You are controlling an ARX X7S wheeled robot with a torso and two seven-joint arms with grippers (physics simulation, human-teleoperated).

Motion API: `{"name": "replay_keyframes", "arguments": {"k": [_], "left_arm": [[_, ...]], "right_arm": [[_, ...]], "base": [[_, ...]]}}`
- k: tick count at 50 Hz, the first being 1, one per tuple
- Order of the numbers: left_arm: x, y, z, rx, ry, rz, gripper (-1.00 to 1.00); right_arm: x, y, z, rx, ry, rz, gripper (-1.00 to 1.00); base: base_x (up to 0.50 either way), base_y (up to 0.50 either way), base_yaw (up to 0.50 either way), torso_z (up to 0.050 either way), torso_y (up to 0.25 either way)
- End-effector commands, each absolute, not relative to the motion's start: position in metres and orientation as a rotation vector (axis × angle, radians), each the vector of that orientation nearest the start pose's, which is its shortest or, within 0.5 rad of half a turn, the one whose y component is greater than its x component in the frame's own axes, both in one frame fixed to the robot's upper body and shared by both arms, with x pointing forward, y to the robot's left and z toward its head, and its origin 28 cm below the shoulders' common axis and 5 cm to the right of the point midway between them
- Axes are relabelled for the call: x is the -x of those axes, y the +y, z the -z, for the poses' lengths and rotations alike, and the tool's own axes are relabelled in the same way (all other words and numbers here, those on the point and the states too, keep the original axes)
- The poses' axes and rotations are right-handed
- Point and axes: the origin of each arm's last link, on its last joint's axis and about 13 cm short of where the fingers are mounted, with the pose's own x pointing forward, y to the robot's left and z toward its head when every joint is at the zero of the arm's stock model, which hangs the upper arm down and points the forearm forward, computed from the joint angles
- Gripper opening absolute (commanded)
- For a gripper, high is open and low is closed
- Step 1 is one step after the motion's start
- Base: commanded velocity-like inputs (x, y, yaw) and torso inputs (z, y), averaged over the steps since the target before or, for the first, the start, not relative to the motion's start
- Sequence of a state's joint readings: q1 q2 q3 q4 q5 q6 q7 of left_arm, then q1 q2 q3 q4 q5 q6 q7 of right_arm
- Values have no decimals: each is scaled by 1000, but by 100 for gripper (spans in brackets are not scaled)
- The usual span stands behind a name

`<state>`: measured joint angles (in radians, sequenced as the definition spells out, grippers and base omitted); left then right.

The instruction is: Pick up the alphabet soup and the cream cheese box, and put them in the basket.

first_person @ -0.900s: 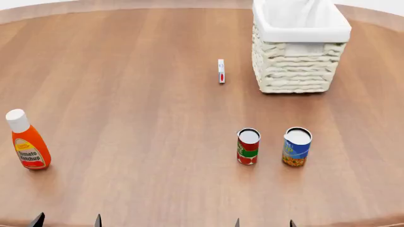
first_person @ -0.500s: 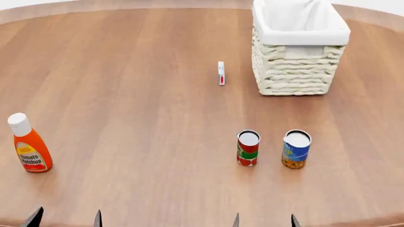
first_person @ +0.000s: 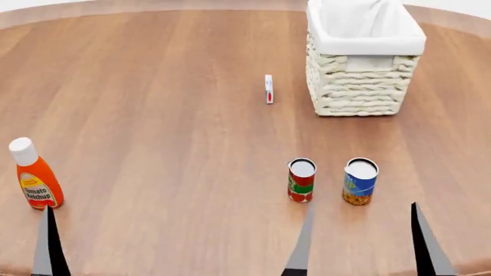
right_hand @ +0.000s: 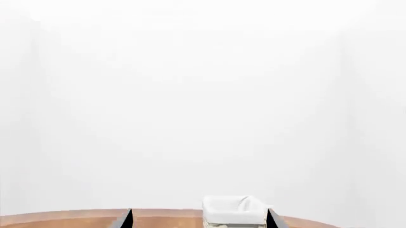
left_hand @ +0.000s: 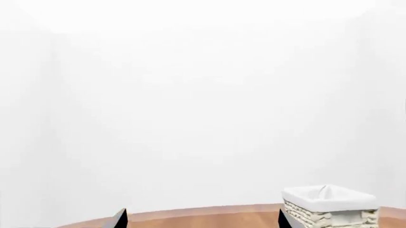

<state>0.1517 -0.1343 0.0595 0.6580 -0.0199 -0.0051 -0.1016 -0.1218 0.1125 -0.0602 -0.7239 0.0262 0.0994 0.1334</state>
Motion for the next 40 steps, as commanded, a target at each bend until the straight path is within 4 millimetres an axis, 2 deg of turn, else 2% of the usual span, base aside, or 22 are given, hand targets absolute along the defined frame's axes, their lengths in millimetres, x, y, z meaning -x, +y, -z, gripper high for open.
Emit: {"name": "replay_keyframes", "arguments": {"k": [1, 40], "left_arm": [[-152, 209, -145, -94, -683, 11, 100], [-155, 210, -141, -94, -667, 15, 100]], "right_arm": [[-145, -99, -159, 10, -660, 4, 100], [-145, -98, -157, 26, -649, -2, 100]], "base": [[262, 0, 0, 0, 0], [264, 0, 0, 0, 0]]}}
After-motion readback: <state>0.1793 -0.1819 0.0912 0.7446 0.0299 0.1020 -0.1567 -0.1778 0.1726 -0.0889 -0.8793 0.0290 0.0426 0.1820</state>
